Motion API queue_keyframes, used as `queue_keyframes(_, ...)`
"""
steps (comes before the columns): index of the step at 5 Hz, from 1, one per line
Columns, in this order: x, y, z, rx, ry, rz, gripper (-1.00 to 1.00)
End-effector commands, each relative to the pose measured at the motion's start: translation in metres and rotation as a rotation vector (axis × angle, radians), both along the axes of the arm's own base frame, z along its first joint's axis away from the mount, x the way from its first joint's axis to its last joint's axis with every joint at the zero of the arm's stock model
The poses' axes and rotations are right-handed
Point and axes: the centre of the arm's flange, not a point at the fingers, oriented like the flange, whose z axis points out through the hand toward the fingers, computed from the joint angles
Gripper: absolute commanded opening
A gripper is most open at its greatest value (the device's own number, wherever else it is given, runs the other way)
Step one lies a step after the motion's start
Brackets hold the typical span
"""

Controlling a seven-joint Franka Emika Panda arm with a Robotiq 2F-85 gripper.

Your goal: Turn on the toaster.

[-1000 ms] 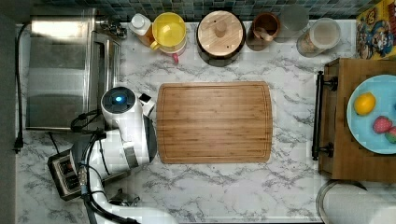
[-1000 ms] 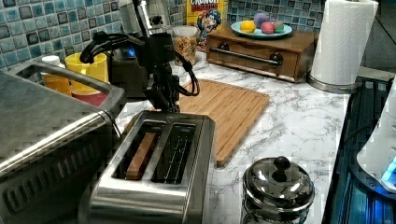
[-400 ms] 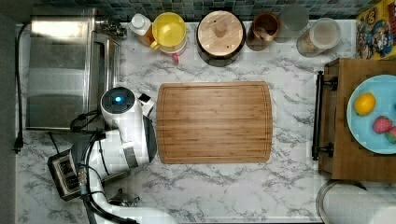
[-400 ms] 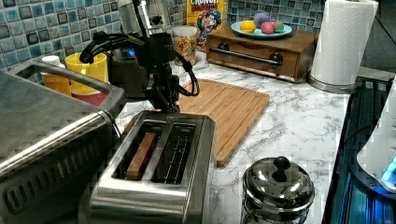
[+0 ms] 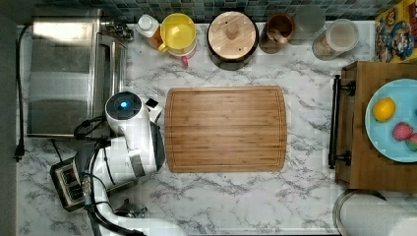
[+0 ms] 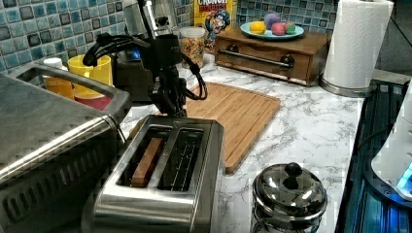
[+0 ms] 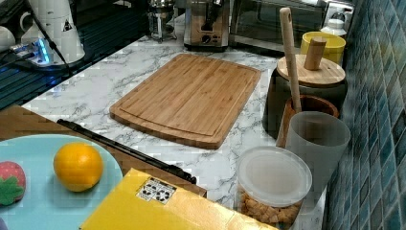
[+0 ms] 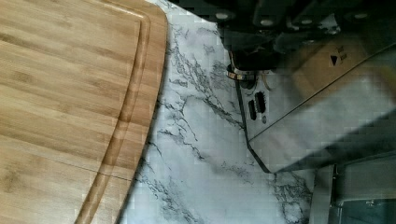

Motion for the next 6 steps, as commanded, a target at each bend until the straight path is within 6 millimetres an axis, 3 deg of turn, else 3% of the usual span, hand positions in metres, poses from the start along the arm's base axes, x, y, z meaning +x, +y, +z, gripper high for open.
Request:
queue_keyframes(1, -0.1355, -0.0323, -0.1855, -0.183, 0.38, 0.057, -1.0)
queue_keyframes(6, -0.1353, -0.0322, -0.1854, -0.183, 0.38, 0.056, -1.0)
